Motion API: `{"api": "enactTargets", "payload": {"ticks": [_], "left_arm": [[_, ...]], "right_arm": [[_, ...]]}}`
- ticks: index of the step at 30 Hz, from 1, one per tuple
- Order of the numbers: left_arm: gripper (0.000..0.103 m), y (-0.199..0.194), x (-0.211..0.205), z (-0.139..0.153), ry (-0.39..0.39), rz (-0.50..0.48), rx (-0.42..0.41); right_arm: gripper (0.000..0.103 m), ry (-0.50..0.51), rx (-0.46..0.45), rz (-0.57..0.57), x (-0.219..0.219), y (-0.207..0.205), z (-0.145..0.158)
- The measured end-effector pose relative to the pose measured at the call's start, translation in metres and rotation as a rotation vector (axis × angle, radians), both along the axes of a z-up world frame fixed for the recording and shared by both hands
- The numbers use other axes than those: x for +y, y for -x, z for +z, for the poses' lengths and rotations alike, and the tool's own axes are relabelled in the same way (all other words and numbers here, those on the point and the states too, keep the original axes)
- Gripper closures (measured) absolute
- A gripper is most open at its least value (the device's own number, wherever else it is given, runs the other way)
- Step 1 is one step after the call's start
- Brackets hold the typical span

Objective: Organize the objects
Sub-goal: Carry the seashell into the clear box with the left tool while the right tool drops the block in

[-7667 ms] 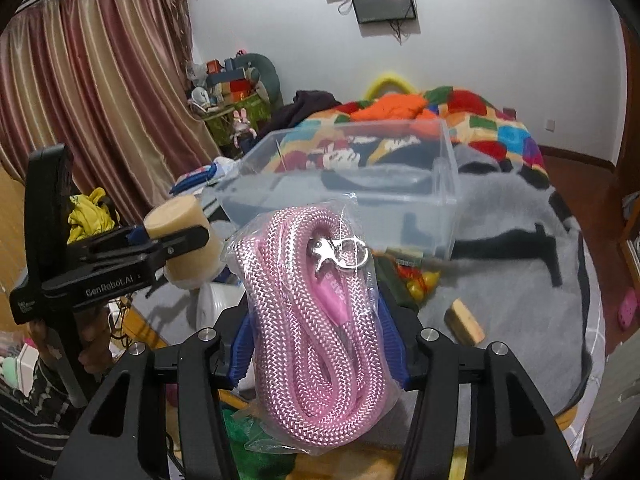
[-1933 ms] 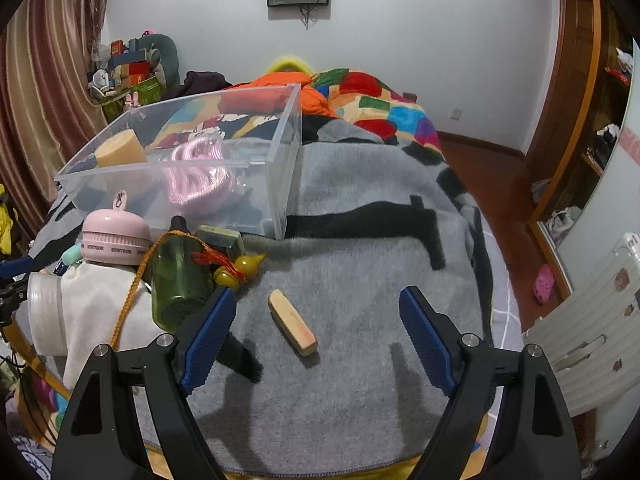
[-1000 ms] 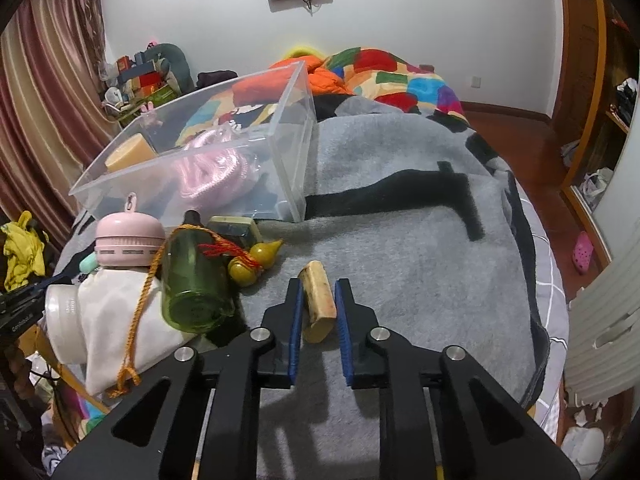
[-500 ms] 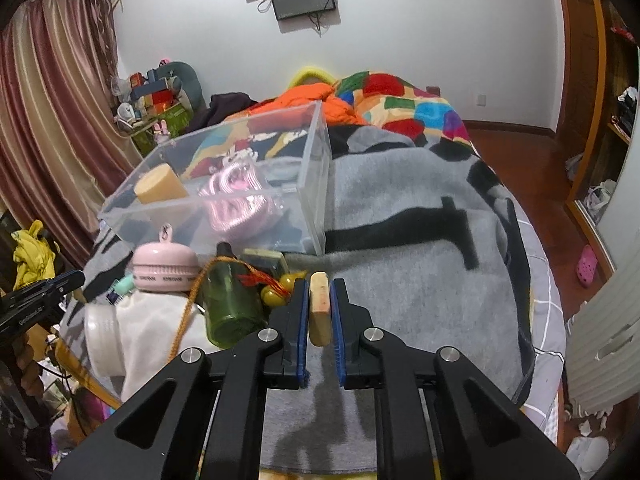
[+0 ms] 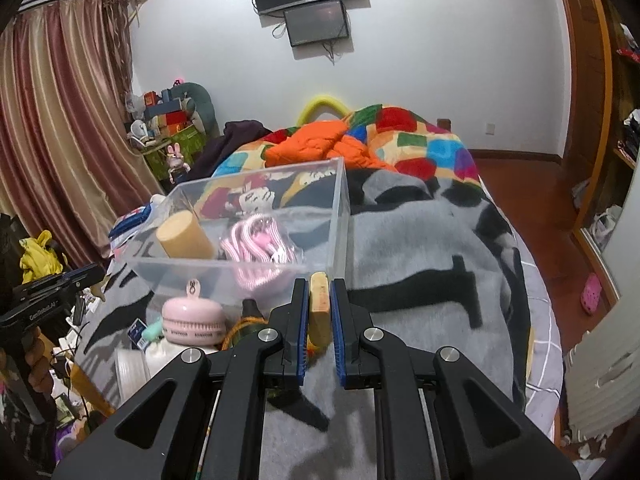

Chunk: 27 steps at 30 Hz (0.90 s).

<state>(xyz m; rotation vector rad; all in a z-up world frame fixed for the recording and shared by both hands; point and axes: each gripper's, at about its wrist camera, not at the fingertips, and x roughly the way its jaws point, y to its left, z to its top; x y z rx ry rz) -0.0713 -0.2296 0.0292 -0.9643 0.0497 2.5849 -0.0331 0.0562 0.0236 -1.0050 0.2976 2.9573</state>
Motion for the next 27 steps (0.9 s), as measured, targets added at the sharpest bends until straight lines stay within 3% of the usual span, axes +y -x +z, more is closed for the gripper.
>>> {"api": "enactTargets", "payload": {"ticks": [14, 20, 27], "left_arm": [[0.092, 0.029, 0.008, 0.027, -0.038, -0.033, 0.046], [0.092, 0.042, 0.019, 0.021, -0.041, -0.045, 0.026], [0.092, 0.052, 0.028, 0.009, -0.020, -0.047, 0.004]], "right_arm": [[0.093, -0.002, 0.052, 0.021, -0.003, 0.026, 0.017], [0.093, -0.017, 0.051, 0.033, -0.005, 0.043, 0.015], [0.093, -0.010, -0.013, 0.034, -0.003, 0.068, -0.004]]}}
